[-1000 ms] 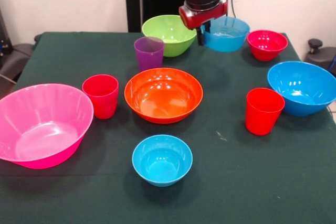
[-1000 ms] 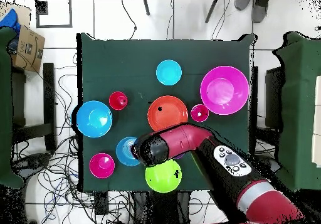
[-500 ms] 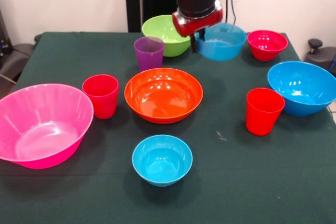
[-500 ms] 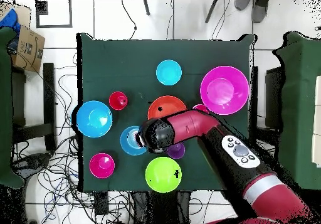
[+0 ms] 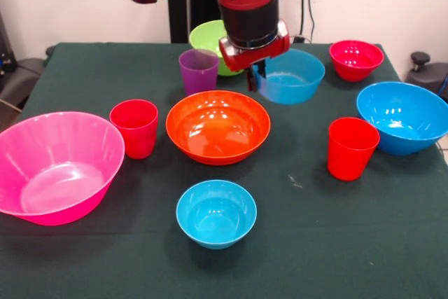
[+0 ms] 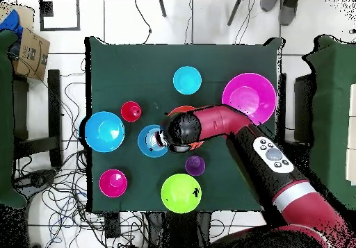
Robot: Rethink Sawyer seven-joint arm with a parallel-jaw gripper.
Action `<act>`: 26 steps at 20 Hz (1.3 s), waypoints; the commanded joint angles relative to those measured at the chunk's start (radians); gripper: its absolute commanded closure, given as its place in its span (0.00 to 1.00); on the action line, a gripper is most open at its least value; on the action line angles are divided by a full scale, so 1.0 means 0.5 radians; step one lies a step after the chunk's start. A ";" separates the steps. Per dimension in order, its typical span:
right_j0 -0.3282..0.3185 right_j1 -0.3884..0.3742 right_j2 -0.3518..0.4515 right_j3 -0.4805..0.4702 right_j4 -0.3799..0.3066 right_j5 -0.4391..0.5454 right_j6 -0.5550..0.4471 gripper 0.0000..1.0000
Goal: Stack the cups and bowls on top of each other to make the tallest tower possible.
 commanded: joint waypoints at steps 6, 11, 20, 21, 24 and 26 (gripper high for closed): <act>-0.026 0.234 0.121 -0.450 -0.090 0.359 -0.728 1.00; -0.037 0.296 0.144 -0.603 -0.109 0.463 -0.826 1.00; -0.045 0.387 0.161 -0.816 -0.137 0.583 -0.978 1.00; -0.047 0.396 0.161 -0.834 -0.140 0.592 -0.995 1.00; -0.048 0.437 0.160 -0.913 -0.150 0.619 -1.060 1.00; -0.046 0.463 0.160 -0.971 -0.150 0.646 -1.102 1.00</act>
